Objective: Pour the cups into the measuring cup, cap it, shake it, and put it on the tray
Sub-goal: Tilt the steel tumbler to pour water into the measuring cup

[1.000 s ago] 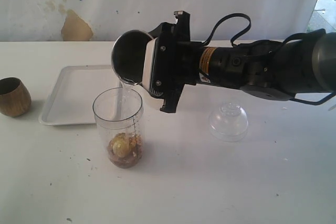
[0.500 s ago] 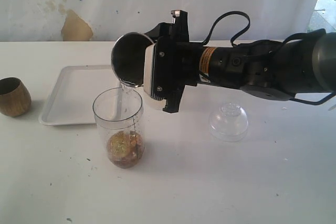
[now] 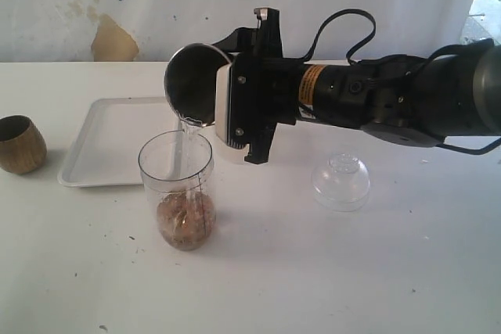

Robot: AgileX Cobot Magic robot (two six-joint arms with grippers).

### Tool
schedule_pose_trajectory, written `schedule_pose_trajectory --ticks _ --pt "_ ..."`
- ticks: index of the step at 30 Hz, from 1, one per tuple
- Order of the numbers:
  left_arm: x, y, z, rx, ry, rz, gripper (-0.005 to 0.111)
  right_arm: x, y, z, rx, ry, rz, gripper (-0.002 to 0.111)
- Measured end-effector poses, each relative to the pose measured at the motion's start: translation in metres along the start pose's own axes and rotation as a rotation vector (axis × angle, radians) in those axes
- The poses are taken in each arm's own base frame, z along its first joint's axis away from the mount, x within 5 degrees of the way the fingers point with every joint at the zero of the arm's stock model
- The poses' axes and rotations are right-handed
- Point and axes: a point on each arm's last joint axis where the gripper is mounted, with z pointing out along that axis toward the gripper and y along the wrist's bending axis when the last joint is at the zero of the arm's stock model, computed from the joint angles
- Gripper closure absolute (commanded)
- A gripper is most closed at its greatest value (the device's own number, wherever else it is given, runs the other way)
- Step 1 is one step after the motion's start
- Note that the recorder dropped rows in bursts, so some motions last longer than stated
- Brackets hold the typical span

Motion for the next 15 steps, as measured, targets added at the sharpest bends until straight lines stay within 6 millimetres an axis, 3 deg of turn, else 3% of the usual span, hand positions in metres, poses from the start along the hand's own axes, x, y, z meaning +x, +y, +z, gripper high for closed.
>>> schedule_pose_trajectory --ticks 15 --pt "0.0 0.0 0.0 0.0 0.0 0.0 0.106 0.0004 0.0002 0.0 -0.002 0.005 -0.069 0.108"
